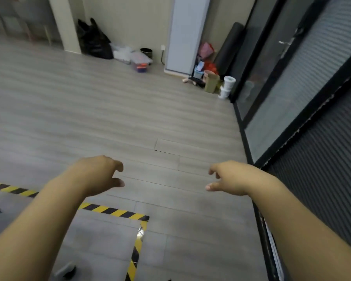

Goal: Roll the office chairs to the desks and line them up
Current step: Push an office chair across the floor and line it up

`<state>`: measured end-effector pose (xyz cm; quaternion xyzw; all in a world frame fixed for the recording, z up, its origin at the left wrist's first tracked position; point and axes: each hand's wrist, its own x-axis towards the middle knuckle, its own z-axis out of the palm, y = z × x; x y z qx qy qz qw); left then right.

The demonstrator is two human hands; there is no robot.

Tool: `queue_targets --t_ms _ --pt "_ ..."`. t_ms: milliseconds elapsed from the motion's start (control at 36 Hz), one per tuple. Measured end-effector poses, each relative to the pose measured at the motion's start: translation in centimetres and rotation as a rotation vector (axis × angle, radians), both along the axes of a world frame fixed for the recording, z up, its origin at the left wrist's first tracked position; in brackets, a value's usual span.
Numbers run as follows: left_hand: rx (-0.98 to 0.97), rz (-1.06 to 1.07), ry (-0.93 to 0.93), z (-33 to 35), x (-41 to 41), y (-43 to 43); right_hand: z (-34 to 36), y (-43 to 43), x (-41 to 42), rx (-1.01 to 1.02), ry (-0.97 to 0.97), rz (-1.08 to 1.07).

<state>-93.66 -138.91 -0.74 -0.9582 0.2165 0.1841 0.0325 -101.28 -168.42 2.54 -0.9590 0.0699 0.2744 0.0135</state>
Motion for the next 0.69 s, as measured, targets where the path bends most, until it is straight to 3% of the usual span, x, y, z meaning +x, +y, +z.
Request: queue_targets --t_ms 361,694 --pt "0.035 0.506 0.08 -2.7 6.0 9.9 -3.3 9.4 21.4 0.041 0.029 0.501" --pt "0.051 0.752 0.097 -3.0 16.0 20.6 -3.5 24.8 38.0 0.068 0.017 0.775"
